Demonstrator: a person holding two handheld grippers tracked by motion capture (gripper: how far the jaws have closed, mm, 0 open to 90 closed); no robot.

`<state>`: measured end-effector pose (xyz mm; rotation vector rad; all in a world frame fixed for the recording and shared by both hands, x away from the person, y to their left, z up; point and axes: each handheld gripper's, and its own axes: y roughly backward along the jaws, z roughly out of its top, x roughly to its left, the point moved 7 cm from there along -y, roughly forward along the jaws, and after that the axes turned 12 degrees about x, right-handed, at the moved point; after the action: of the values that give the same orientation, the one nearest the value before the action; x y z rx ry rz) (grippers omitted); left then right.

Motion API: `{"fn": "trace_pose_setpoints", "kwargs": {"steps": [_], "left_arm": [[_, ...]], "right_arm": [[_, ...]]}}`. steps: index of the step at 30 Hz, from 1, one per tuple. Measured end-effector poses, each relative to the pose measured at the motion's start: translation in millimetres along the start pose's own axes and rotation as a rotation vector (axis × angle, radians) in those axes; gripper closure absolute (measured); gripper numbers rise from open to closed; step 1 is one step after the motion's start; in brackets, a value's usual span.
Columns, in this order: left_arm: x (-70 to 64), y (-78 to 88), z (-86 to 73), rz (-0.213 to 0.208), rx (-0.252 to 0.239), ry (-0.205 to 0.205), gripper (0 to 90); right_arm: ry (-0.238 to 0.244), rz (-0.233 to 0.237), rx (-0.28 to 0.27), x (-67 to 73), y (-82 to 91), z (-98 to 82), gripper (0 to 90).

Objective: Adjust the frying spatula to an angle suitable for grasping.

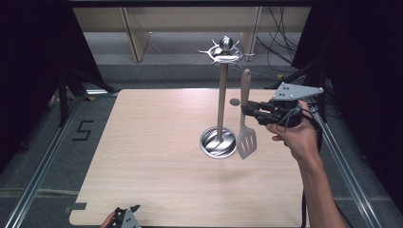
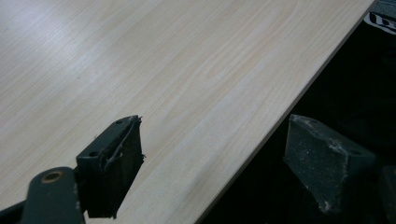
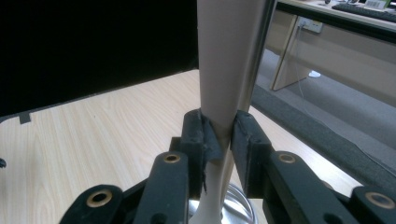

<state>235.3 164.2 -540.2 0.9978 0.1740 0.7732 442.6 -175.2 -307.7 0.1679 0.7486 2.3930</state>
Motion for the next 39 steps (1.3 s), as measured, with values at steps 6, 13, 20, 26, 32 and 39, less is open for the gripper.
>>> {"fn": "trace_pose_setpoints", "kwargs": {"steps": [6,13,20,26,32,39], "left_arm": [[0.3,0.5,0.2,0.006,-0.002,0.006,18.5],[0.2,0.1,-0.5,0.004,0.007,-0.004,18.5],[0.3,1.3,-1.4,0.002,0.020,-0.022,18.5],[1.1,3.0,-1.3,0.007,0.024,-0.036,18.4],[0.2,1.4,0.2,0.012,0.004,-0.014,18.5],[-0.1,1.3,0.4,0.011,0.003,-0.014,18.4]], "right_arm": [[0.010,-0.015,0.017,-6.7,-0.4,7.6,76.3],[0.015,-0.011,0.032,-4.7,-3.5,12.2,76.3],[-0.015,-0.001,0.058,-4.0,-11.5,12.8,76.2],[-0.020,-0.002,0.061,-3.7,-18.3,15.4,76.1],[-0.022,0.001,0.061,-6.4,-25.0,16.6,76.1],[-0.028,0.010,0.051,-5.6,-27.6,16.5,76.0]]}}
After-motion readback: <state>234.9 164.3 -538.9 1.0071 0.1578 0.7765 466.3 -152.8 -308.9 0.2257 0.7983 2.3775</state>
